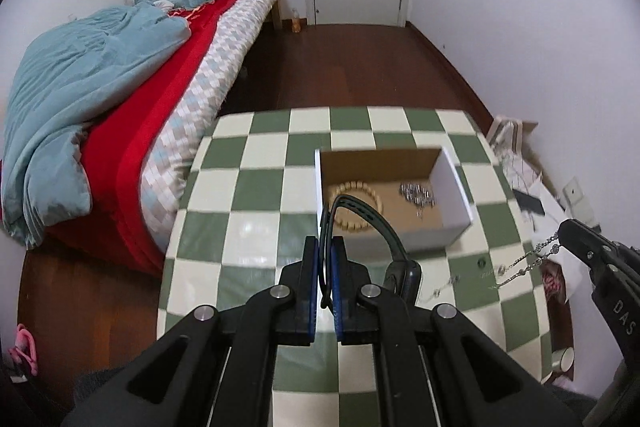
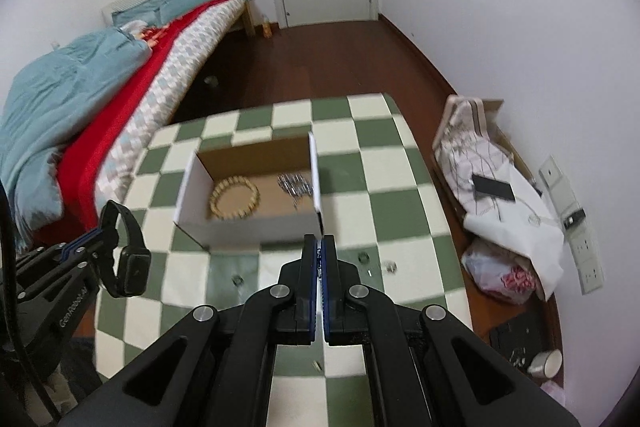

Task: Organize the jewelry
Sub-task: 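Lower the watch band and chain into the box and open both tools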

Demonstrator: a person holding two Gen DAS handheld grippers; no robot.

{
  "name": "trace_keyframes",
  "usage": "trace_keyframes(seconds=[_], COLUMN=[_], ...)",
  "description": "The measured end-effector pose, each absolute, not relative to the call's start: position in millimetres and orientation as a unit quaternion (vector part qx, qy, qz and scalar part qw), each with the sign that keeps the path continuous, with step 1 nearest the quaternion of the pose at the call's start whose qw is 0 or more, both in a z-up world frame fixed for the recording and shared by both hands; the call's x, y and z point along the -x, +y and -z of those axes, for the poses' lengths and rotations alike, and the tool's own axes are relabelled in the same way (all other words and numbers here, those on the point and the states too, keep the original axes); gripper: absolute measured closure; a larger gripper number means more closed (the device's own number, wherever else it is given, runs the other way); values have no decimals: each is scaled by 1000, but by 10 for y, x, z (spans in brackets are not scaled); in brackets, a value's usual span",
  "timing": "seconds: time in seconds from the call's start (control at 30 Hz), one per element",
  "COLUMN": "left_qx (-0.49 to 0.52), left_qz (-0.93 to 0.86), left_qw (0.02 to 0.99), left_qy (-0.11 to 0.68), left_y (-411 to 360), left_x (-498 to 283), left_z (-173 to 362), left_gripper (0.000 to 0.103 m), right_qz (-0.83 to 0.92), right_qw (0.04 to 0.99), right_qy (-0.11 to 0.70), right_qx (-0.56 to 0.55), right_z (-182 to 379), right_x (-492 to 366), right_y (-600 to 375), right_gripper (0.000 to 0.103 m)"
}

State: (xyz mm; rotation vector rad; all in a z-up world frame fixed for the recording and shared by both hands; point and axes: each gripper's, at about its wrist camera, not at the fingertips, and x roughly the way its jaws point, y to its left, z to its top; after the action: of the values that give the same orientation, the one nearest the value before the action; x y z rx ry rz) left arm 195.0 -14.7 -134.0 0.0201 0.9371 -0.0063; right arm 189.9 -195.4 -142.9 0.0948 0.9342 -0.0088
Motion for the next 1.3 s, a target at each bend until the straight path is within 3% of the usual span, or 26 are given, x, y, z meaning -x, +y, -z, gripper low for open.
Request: trace_keyframes(seconds=[0.3,0.6,0.77,0.83,0.9,0.93,0.97,1.0,1.03,1.07,1.23,1.3], left_qx=[12,51,53,40,42,40,35,25,19,9,-12,-17], left_qz=[25,59,65,46,27,19,6,-8,-16,-29,-62,-65], left_qw=[883,839,821,828,840,843,849,853,853,854,857,859], left_qy=[468,539,565,557,540,536,527,521,521,519,511,508], left_y=[-111,-83,-128,-110,-46,-18,14,40,58,73,148,156], left_x=[-2534,-3142,-3333,-3365,-3351,-3353,-3334,-3317,-3321,-3306,-3203,-3162], left_z=[1262,1749,1920,1901,1864,1851,1833,1828,1834,1849,1927,1940], left_gripper=[100,99,88,67,13,7,6,4,1,0,0,0], right_qz=[-42,-52,-59,-65,-57,-50,-42,-40,-35,-26,6,10], right_qw=[892,864,839,821,809,808,807,807,807,808,806,806], right_qy=[444,496,536,561,581,585,587,588,588,588,592,592], right_qx=[-70,-62,-74,-82,-70,-59,-47,-44,-35,-23,18,23], right_z=[1177,1641,2010,2159,2282,2312,2338,2349,2366,2373,2447,2462], right_x=[-2467,-3069,-3304,-3384,-3433,-3446,-3448,-3446,-3438,-3426,-3368,-3340], right_y=[-1787,-1682,-1727,-1750,-1751,-1749,-1747,-1748,-1744,-1732,-1688,-1676], right_gripper=[101,101,101,101,99,89,60,41,12,8,7,0])
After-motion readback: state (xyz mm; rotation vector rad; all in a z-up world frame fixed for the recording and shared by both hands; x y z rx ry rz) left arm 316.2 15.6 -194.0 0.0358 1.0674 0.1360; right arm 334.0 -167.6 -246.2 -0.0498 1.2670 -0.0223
